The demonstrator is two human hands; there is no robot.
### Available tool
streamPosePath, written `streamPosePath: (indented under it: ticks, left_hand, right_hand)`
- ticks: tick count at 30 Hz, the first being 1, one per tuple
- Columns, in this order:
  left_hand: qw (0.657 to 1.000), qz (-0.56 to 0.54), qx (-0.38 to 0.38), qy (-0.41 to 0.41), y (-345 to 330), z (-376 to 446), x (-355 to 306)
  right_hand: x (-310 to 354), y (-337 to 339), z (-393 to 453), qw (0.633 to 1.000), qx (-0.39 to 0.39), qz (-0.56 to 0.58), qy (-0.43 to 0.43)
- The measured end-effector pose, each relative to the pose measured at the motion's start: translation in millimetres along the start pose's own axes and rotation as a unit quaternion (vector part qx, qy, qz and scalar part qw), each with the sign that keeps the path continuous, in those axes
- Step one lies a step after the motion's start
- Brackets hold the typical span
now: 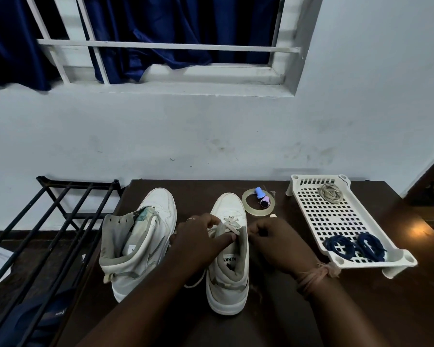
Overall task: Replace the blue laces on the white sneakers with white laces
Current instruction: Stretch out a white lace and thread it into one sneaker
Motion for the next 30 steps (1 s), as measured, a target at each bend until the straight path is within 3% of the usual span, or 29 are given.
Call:
streamPosePath:
  ticks: [2, 4, 6, 7, 8, 10, 13, 15, 16, 18, 20, 22, 23, 25, 27, 30]
  left_hand:
    - [1.0, -0.005, 0.006, 0.001, -1, 0, 1]
    - [1.0, -0.005, 0.008, 0.002, -1, 0, 3]
    - [1.0, -0.004, 0.006, 0.004, -1, 1, 6]
    - [1.0, -0.003, 0.006, 0.005, -1, 1, 7]
    - [1.0, -0.004, 0.008, 0.006, -2, 1, 8]
    - [1.0, -0.005, 0.013, 0.009, -3, 0, 9]
    - [1.0, -0.008, 0.015, 0.005, -3, -1, 7]
    - [1.0, -0.007, 0.014, 0.001, -2, -2, 5]
    - [1.0, -0.009, 0.015, 0.003, -2, -3, 4]
    - [1.0, -0.019, 0.018, 0.011, -1, -4, 4]
    - [0.999, -0.027, 0.02, 0.014, -1, -4, 5]
    - [0.999, -0.039, 0.024, 0.011, -2, -3, 5]
    - [0.999, -0.047, 0.027, 0.006, -2, -3, 4]
    - [0.997, -0.061, 0.039, -0.006, -2, -5, 1]
    - [0.996, -0.07, 0.047, -0.025, -2, -6, -3]
    - [0.995, -0.071, 0.049, -0.05, 0, -8, -9]
  right_hand:
    - [-1, 0, 1, 1.0, -0.004, -0.001, -0.022]
    - [-6, 10, 2, 0.977, -0.063, 0.191, -0.069]
    - [-9, 20, -2, 0.873, -0.123, 0.459, -0.106]
    - [-10, 25, -3, 0.839, -0.137, 0.514, -0.114]
    - [-11, 29, -6, 0.842, -0.139, 0.507, -0.122]
    - [-15, 27, -7, 0.89, -0.111, 0.422, -0.133]
    - [-19, 10, -7, 0.965, -0.019, 0.197, -0.169]
    - [-18, 2, -5, 0.98, 0.039, 0.078, -0.178]
    - [-18, 0, -5, 0.98, 0.045, 0.073, -0.181]
    - [-19, 2, -5, 0.958, 0.016, 0.2, -0.207]
    - [-18, 13, -6, 0.894, -0.062, 0.396, -0.198]
    - [-16, 33, -9, 0.855, -0.151, 0.473, -0.151]
    - [-16, 42, -10, 0.864, -0.179, 0.453, -0.127]
    - [-18, 47, -9, 0.92, -0.183, 0.33, -0.104]
    - [-23, 30, -5, 0.966, -0.109, 0.21, -0.105]
    - [-19, 3, 0, 0.987, 0.018, 0.127, -0.096]
Point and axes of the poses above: each hand's wrist, its own z-axis towards the middle knuckle, its own y-axis out of the back of the hand, x = y × z, the point moved 7 cm from there along z, towards the middle knuckle, and after that the axes turned 3 degrees about x, right-handed, at the moved point
